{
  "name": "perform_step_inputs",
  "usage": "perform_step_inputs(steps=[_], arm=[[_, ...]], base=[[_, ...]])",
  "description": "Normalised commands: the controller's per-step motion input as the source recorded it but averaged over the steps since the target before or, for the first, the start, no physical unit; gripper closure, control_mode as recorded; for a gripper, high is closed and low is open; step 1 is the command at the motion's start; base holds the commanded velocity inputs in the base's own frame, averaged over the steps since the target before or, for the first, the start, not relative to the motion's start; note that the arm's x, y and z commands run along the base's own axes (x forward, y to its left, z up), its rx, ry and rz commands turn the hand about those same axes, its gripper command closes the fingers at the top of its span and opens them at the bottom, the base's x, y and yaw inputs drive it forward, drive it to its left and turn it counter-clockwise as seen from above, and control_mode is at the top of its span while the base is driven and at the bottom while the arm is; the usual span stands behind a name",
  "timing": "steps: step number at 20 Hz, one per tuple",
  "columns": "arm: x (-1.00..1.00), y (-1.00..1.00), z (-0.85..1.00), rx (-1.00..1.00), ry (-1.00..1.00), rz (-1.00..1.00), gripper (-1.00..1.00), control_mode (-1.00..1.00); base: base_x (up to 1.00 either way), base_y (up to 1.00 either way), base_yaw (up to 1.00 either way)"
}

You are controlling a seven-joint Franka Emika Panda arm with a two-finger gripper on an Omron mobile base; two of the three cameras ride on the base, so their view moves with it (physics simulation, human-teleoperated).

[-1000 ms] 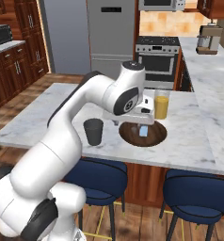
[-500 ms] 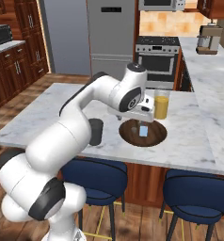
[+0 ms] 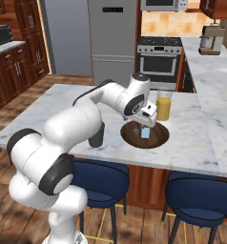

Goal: There are two ice cubes in the ice bowl. Place both ice cubes in the glass cup.

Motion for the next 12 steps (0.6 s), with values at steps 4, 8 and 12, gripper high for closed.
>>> perform_step_inputs(steps=[4, 8, 12], arm=[[0.44, 0.0, -0.49, 0.0, 0.0, -0.16, -1.0, -1.0], [0.29, 0.0, -0.42, 0.0, 0.0, -0.06, -1.0, -1.0], [0.11, 0.0, -0.31, 0.0, 0.05, 0.0, -1.0, -1.0]], base=[[0.0, 0.0, 0.0], [0.0, 0.0, 0.0], [0.0, 0.0, 0.0]])
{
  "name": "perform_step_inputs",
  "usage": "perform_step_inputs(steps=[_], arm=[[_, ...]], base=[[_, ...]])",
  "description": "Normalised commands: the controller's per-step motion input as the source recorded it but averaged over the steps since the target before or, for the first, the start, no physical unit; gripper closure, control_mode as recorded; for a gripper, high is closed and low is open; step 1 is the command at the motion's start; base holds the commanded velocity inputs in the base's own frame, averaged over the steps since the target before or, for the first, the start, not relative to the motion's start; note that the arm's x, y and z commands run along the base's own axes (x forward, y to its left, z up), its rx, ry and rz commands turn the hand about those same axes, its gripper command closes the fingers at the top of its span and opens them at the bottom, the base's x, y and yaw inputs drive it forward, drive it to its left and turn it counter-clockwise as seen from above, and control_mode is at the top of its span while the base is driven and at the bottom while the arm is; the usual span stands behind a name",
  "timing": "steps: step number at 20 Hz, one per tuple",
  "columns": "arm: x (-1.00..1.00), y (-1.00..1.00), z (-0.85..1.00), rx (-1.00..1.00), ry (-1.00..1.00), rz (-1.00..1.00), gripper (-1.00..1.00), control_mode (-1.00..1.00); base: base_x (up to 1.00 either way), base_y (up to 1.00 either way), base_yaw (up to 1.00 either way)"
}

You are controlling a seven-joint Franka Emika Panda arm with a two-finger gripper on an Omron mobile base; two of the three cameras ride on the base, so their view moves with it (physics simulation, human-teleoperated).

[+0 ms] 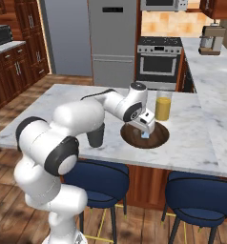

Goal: There are two ice cubes in the ice bowl. Place both ice cubes in the glass cup.

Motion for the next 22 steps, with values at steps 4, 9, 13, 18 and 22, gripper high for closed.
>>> perform_step_inputs(steps=[4, 9, 13, 18, 22], arm=[[0.09, -0.03, -0.11, 0.0, 0.04, 0.0, -1.0, -1.0], [0.33, -0.13, -0.27, 0.0, 0.01, 0.0, -1.0, -1.0], [0.46, -0.05, -0.23, 0.0, 0.0, 0.0, -1.0, -1.0], [0.38, -0.11, -0.15, 0.0, 0.0, 0.0, -1.0, -1.0], [0.33, -0.12, -0.31, 0.0, 0.0, 0.0, -1.0, -1.0]], base=[[0.0, 0.0, 0.0], [0.0, 0.0, 0.0], [0.0, 0.0, 0.0], [0.0, 0.0, 0.0], [0.0, 0.0, 0.0]])
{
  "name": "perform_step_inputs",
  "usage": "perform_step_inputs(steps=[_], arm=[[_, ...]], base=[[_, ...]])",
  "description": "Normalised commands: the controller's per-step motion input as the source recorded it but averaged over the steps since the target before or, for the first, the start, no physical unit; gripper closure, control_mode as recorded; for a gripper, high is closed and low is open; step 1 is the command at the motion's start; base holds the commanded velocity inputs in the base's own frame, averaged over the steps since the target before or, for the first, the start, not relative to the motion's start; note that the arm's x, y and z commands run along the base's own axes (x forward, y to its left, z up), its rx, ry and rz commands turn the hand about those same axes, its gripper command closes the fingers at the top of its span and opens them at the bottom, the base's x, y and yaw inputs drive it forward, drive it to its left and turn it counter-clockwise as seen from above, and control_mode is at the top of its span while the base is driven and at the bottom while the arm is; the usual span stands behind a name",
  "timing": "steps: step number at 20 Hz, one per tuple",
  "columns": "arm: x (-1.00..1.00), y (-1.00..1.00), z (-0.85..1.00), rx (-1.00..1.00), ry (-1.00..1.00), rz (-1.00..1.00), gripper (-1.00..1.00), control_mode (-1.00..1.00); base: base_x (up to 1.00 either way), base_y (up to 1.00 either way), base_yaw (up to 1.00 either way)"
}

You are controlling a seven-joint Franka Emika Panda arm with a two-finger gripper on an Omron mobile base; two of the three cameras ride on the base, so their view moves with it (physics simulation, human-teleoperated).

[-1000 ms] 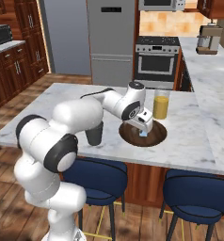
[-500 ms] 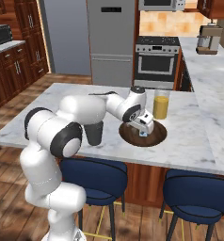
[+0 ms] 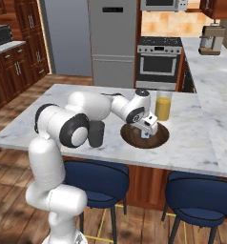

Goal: There are two ice cubes in the ice bowl. Place both ice cubes in the glass cup.

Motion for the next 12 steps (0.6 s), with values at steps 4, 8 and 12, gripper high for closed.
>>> perform_step_inputs(steps=[4, 8, 12], arm=[[0.37, -0.09, -0.37, 0.0, 0.0, 0.0, -1.0, -1.0], [0.42, -0.1, -0.24, 0.0, 0.0, 0.0, -1.0, -1.0], [0.39, -0.14, -0.28, 0.0, 0.0, 0.0, -1.0, -1.0]], base=[[0.0, 0.0, 0.0], [0.0, 0.0, 0.0], [0.0, 0.0, 0.0]])
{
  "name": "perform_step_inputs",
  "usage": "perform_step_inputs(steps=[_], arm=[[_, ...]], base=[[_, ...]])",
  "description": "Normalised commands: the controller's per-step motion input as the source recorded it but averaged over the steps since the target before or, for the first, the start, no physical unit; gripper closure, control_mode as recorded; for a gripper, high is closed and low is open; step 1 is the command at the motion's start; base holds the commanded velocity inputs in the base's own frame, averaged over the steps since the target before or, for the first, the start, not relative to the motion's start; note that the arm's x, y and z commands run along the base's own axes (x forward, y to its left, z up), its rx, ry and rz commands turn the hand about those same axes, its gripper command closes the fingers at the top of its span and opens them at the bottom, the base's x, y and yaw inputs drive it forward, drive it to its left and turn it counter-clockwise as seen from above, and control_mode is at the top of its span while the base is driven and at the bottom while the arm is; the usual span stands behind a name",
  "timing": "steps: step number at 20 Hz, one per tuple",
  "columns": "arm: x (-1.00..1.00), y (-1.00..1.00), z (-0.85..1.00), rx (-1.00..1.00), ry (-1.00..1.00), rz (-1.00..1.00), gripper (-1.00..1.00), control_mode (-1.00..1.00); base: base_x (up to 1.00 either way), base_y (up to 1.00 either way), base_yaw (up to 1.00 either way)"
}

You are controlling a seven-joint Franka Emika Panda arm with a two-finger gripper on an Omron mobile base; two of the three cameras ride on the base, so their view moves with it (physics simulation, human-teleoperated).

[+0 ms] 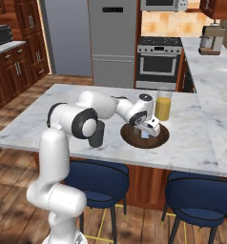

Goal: There are two ice cubes in the ice bowl. Place both ice cubes in the glass cup.

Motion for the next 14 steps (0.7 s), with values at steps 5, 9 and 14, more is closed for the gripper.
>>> perform_step_inputs(steps=[5, 9, 14], arm=[[0.41, -0.13, -0.28, 0.0, 0.0, 0.0, -1.0, -1.0], [0.41, -0.04, -0.26, 0.0, 0.0, 0.0, -1.0, -1.0], [0.32, 0.0, -0.26, 0.0, 0.0, 0.0, -1.0, -1.0]], base=[[0.0, 0.0, 0.0], [0.0, 0.0, 0.0], [0.0, 0.0, 0.0]])
